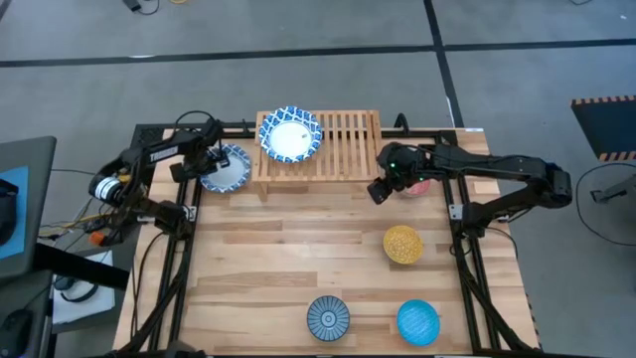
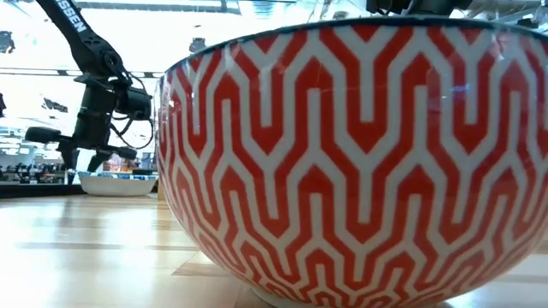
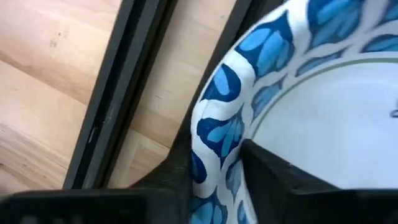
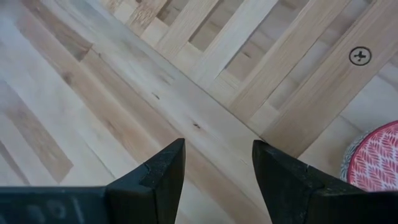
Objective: Place and stack bowls onto a shelf
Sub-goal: Stack the big white bowl on top of the big white bowl
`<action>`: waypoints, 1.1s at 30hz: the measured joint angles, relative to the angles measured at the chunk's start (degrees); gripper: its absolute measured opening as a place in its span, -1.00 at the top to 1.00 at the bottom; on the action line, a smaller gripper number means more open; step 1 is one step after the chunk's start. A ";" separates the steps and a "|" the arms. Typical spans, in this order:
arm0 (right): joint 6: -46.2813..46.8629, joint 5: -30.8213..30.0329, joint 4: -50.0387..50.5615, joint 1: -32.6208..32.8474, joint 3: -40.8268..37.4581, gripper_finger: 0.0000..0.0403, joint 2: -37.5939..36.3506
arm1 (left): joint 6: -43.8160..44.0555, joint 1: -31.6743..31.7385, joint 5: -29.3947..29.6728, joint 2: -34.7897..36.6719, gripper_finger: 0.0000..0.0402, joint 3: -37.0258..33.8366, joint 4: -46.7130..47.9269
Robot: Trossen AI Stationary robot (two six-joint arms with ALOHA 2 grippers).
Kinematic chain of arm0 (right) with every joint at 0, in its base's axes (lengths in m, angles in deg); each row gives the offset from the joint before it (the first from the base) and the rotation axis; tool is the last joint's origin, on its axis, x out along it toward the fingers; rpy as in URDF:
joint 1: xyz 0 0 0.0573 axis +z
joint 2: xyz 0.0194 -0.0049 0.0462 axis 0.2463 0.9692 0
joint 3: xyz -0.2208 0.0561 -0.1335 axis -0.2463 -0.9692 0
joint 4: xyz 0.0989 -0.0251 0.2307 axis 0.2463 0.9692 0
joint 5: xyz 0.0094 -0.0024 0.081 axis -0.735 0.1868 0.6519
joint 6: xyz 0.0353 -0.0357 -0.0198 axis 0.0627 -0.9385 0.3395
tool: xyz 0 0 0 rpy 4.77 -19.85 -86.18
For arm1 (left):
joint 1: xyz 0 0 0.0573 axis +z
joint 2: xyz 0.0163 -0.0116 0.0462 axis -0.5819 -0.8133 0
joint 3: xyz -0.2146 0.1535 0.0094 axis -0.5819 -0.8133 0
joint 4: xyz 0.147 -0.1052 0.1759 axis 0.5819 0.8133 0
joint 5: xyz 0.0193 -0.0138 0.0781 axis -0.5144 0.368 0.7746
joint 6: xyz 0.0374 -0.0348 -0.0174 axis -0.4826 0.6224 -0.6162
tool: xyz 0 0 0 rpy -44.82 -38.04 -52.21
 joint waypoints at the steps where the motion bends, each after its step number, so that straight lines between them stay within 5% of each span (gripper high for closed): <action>1: -0.32 0.29 0.00 -0.24 0.00 -0.06 0.00 | -0.21 0.03 -0.09 0.77 0.58 -0.07 0.04; 7: -0.72 0.32 -0.01 -0.29 -0.01 -0.06 0.00 | -2.03 -0.17 -2.63 7.04 0.97 0.00 -0.83; 17: -0.44 0.82 -3.80 0.73 -0.04 -0.06 0.00 | -0.29 -1.40 -4.28 26.33 1.00 0.64 -0.51; 25: 0.47 1.17 -10.82 1.78 3.52 -0.06 0.04 | -6.06 -6.89 1.51 43.46 1.00 6.27 -7.73; 33: -5.29 1.11 -24.78 0.77 10.38 -0.06 0.29 | -17.43 -12.08 2.24 48.52 1.00 13.01 -13.15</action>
